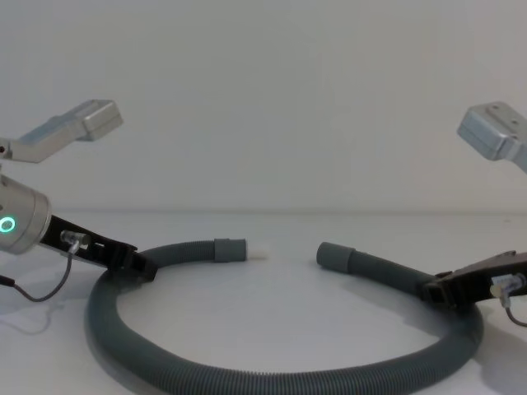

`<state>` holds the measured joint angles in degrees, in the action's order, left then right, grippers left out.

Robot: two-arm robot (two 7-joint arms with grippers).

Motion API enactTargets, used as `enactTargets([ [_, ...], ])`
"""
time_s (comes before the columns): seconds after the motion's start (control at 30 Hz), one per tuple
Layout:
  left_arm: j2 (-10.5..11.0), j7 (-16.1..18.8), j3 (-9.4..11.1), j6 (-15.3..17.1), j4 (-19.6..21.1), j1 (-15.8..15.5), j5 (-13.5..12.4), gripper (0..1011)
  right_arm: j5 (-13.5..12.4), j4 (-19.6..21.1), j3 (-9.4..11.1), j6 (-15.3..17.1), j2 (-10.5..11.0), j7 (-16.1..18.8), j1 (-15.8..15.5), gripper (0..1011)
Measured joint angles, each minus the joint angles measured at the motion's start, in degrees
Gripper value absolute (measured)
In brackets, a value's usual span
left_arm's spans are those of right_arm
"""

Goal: Use both hands to pick up one end of the pipe from the table, align the ends, and insert them.

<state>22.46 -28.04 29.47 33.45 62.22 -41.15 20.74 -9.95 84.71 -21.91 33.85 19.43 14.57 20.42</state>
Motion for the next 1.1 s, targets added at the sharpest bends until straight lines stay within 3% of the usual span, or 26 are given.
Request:
enactTargets([
  [0.37, 0.02, -0.17, 0.13, -0.03, -0.04, -0.14, -0.18, 300, 0.01, 0.01, -0.01, 0.01, 0.0, 0.02, -0.03, 230],
  [0.63, 0.64, -2.66, 1.75, -2.43, -0.4, -1.47, -1.77, 301, 0.08, 0.31, 0.13, -0.82, 0.15, 0.35, -0.39, 229],
  [1.1, 2.7, -8.21, 4.32, -9.99, 0.42, -3.7, -4.71, 301, 0.69, 2.88, 0.74, -9.94, 2.51, 3.26, -2.02, 229],
])
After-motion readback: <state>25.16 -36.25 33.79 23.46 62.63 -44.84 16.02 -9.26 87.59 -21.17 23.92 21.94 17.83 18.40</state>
